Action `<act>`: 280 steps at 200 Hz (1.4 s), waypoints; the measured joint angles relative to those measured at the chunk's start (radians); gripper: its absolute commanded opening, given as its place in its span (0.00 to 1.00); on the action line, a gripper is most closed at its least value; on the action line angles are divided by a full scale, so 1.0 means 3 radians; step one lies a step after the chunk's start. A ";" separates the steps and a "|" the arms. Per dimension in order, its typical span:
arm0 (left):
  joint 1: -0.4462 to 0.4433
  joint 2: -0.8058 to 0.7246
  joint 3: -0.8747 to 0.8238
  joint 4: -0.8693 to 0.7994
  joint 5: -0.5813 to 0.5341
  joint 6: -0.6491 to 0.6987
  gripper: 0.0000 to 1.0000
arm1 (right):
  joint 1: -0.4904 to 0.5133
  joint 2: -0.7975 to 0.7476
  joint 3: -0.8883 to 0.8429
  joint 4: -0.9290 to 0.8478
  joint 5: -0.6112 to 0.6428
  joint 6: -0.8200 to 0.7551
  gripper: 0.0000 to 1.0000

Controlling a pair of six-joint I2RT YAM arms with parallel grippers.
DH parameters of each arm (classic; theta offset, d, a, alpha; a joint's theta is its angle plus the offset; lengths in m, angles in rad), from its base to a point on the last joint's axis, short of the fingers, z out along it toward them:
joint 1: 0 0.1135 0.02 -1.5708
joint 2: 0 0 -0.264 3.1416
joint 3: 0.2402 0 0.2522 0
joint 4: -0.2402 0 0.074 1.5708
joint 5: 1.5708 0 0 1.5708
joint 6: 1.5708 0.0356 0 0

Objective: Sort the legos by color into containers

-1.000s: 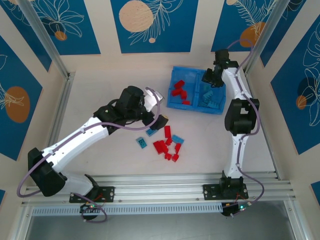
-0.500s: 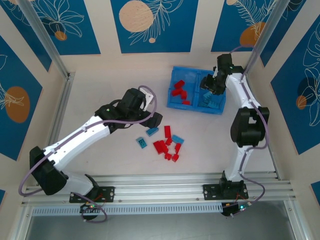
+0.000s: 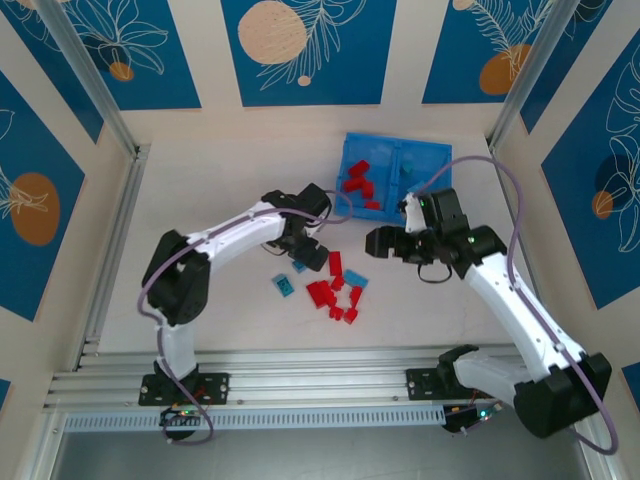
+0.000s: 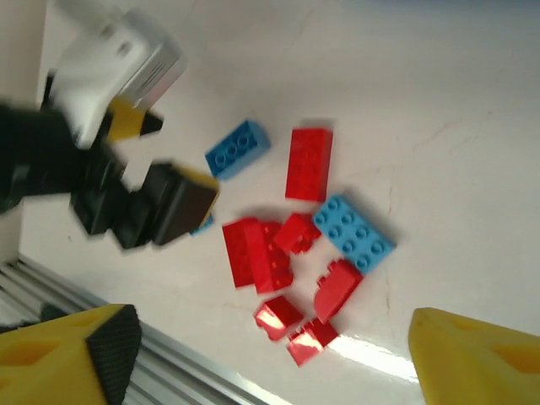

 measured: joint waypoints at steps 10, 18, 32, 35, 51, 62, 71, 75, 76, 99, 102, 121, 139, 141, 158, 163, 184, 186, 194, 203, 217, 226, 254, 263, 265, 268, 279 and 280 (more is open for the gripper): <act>0.0005 0.0153 0.0117 -0.0025 0.0001 0.0027 0.93 | 0.0046 -0.0123 -0.0085 -0.0009 0.0034 0.0064 0.95; 0.0010 0.0249 0.0196 -0.0034 0.0000 0.0046 0.91 | 0.0071 -0.0192 -0.0122 -0.0015 0.0057 0.0081 0.95; 0.0025 0.0369 0.0280 -0.0037 0.0003 0.0086 0.85 | 0.0103 -0.0289 -0.0160 -0.0029 0.0094 0.0085 0.95; 0.0029 0.0384 0.0287 -0.0037 0.0003 0.0104 0.82 | 0.0107 -0.0300 -0.0165 -0.0031 0.0097 0.0085 0.95; 0.0055 0.0446 0.0290 -0.0041 0.0033 0.0107 0.75 | 0.0114 -0.0332 -0.0170 -0.0038 0.0136 0.0084 0.95; 0.0070 0.0477 0.0290 -0.0043 0.0043 0.0130 0.69 | 0.0114 -0.0327 -0.0172 -0.0039 0.0173 0.0083 0.95; 0.0080 0.0504 0.0290 -0.0043 0.0056 0.0120 0.63 | 0.0114 -0.0320 -0.0172 -0.0043 0.0187 0.0083 0.95; 0.0081 0.0514 0.0290 -0.0046 0.0057 0.0135 0.60 | 0.0114 -0.0320 -0.0172 -0.0046 0.0192 0.0081 0.95; 0.0081 0.0515 0.0290 -0.0045 0.0057 0.0126 0.60 | 0.0114 -0.0320 -0.0172 -0.0046 0.0195 0.0081 0.95; 0.0085 0.0566 0.0281 -0.0034 0.0098 0.0114 0.49 | 0.0114 -0.0286 -0.0172 -0.0050 0.0209 0.0080 0.95; 0.0085 0.0570 0.0277 -0.0032 0.0104 0.0107 0.48 | 0.0114 -0.0282 -0.0172 -0.0048 0.0210 0.0080 0.95; 0.0085 0.0581 0.0256 -0.0008 0.0159 0.0103 0.46 | 0.0114 -0.0261 -0.0172 -0.0048 0.0210 0.0078 0.95; 0.0086 0.0581 0.0212 0.0025 0.0203 0.0086 0.45 | 0.0114 -0.0258 -0.0172 -0.0047 0.0210 0.0064 0.95; 0.0086 0.0581 0.0206 0.0029 0.0207 0.0084 0.45 | 0.0114 -0.0258 -0.0172 -0.0048 0.0210 0.0062 0.95; 0.0086 0.0589 0.0163 0.0046 0.0233 0.0074 0.45 | 0.0114 -0.0258 -0.0170 -0.0046 0.0210 0.0055 0.96; 0.0086 0.0596 0.0156 0.0046 0.0240 0.0070 0.45 | 0.0114 -0.0258 -0.0170 -0.0045 0.0210 0.0055 0.95; 0.0086 0.0628 0.0150 0.0056 0.0248 0.0033 0.39 | 0.0113 -0.0254 -0.0169 -0.0019 0.0210 0.0056 0.96; 0.0086 0.0632 0.0150 0.0057 0.0251 0.0025 0.38 | 0.0112 -0.0251 -0.0169 -0.0018 0.0210 0.0056 0.96; 0.0086 0.0632 0.0150 0.0056 0.0256 0.0020 0.35 | 0.0106 -0.0237 -0.0158 -0.0010 0.0209 0.0057 0.96; 0.0086 0.0631 0.0159 0.0053 0.0268 -0.0013 0.33 | 0.0098 -0.0215 -0.0137 0.0001 0.0209 0.0064 0.96; 0.0086 0.0623 0.0202 0.0046 0.0292 -0.0034 0.33 | 0.0090 -0.0191 -0.0098 0.0025 0.0209 0.0084 0.96; 0.0086 0.0601 0.0262 0.0042 0.0328 -0.0067 0.33 | 0.0081 -0.0187 -0.0069 0.0032 0.0214 0.0099 0.96; 0.0085 0.0459 0.0697 0.0084 0.0631 -0.0165 0.36 | 0.0043 -0.0197 0.0025 0.0075 0.0286 0.0205 0.96; 0.0074 0.0416 0.0917 0.0141 0.0758 -0.0206 0.37 | 0.0022 -0.0203 0.0043 0.0083 0.0338 0.0251 0.96; 0.0072 0.0408 0.0970 0.0159 0.0782 -0.0219 0.37 | 0.0014 -0.0206 0.0047 0.0086 0.0352 0.0267 0.96; 0.0065 0.0399 0.1044 0.0179 0.0821 -0.0240 0.37 | 0.0005 -0.0206 0.0052 0.0090 0.0370 0.0292 0.96; 0.0036 0.0394 0.1344 0.0267 0.0942 -0.0291 0.37 | -0.0055 -0.0206 0.0075 0.0088 0.0474 0.0411 0.96; 0.0033 0.0394 0.1382 0.0285 0.0955 -0.0301 0.37 | -0.0058 -0.0206 0.0078 0.0085 0.0479 0.0418 0.96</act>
